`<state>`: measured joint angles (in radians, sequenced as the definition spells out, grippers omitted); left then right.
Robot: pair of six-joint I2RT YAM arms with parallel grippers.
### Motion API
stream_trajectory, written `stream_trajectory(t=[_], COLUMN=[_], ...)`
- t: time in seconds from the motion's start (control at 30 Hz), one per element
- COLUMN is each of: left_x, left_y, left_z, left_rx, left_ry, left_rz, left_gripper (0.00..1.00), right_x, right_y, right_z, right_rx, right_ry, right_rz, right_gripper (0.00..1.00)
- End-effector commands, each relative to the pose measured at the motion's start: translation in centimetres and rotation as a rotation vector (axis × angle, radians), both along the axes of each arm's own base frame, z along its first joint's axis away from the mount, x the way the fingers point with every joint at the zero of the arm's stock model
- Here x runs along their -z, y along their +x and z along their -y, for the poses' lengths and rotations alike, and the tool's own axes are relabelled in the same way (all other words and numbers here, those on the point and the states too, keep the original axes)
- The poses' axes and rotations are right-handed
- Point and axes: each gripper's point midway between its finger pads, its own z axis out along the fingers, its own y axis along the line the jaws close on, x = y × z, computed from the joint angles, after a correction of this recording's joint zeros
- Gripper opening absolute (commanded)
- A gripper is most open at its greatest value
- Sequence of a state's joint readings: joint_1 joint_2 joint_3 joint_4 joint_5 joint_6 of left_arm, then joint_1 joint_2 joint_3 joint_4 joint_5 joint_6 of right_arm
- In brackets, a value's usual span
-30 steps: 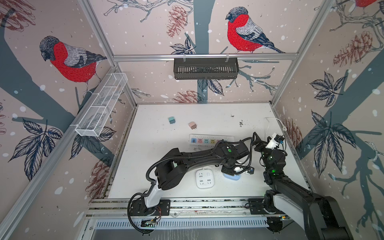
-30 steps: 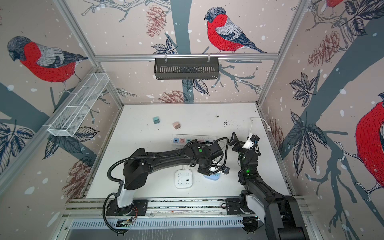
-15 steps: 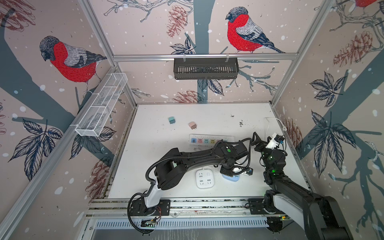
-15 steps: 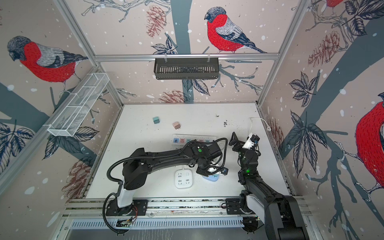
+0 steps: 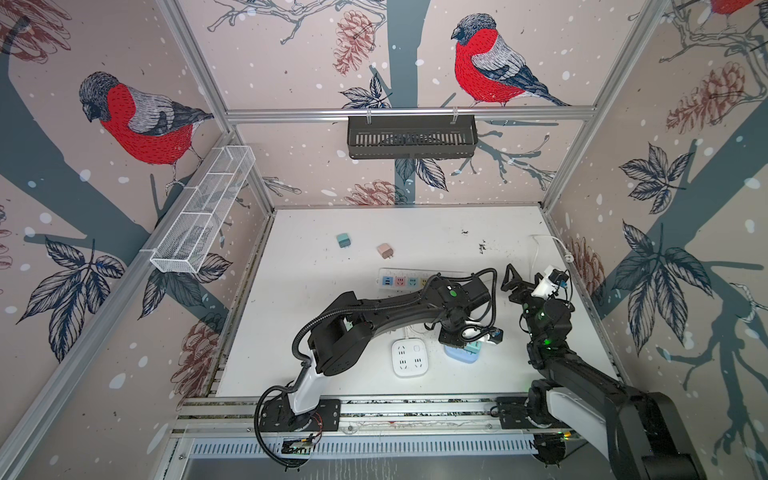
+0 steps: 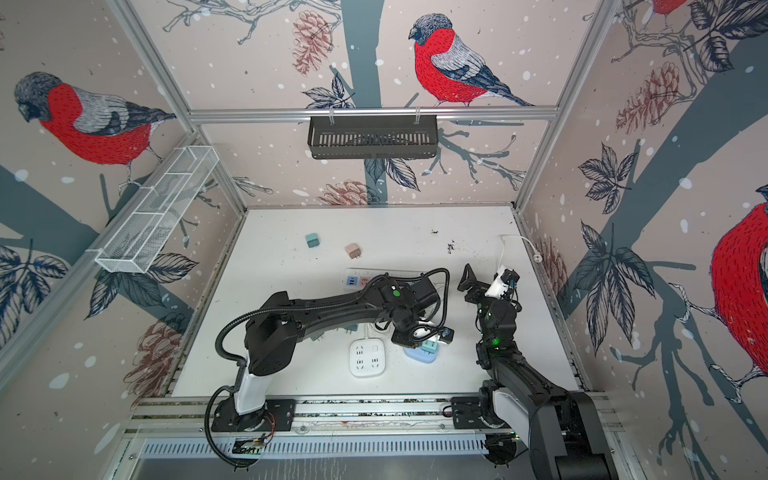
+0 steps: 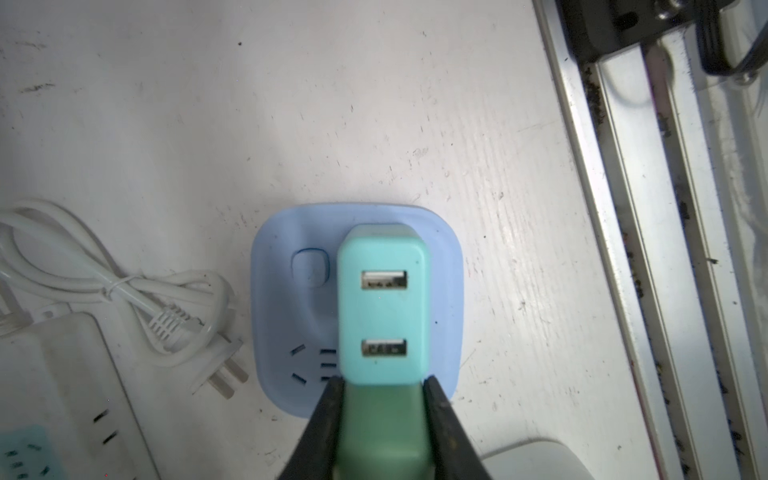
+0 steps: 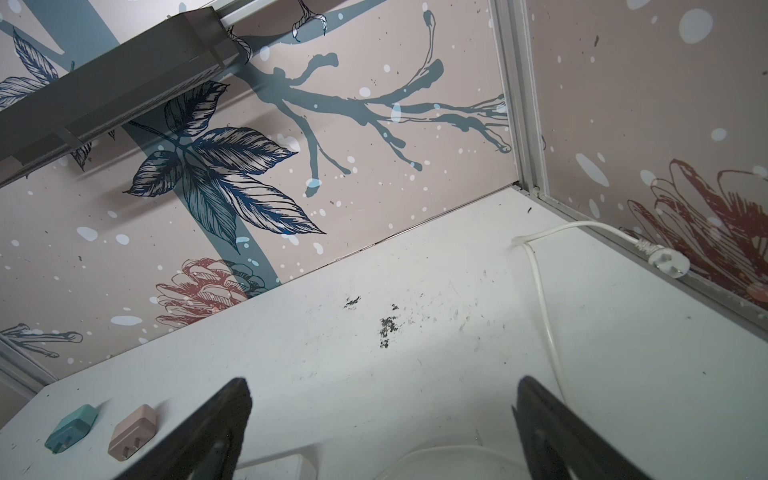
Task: Insert the plug
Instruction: 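Lower the green adapter's prongs into the light-blue socket cube with the left gripper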
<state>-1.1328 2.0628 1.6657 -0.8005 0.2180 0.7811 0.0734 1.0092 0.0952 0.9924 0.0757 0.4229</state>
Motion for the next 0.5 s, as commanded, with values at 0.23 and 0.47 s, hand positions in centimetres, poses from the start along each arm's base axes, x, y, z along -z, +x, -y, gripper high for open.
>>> stream_trajectory(t=[0.23,0.47], left_x=[3.1,2.6], left_y=[-0.6,-0.6], left_z=[-0.9,0.2], left_rx=[-0.009,-0.040], left_ry=[0.100,0.085], left_rz=[-0.052,-0.033], left_gripper=[0.00,0.00], right_x=[-0.6,-0.6], right_y=[0.1,0.2], right_z=[0.0,0.0], right_rx=[-0.003,-0.002], right_ry=[0.017,0.020], right_rz=[0.018,0.017], right_gripper=[1.00,1.00])
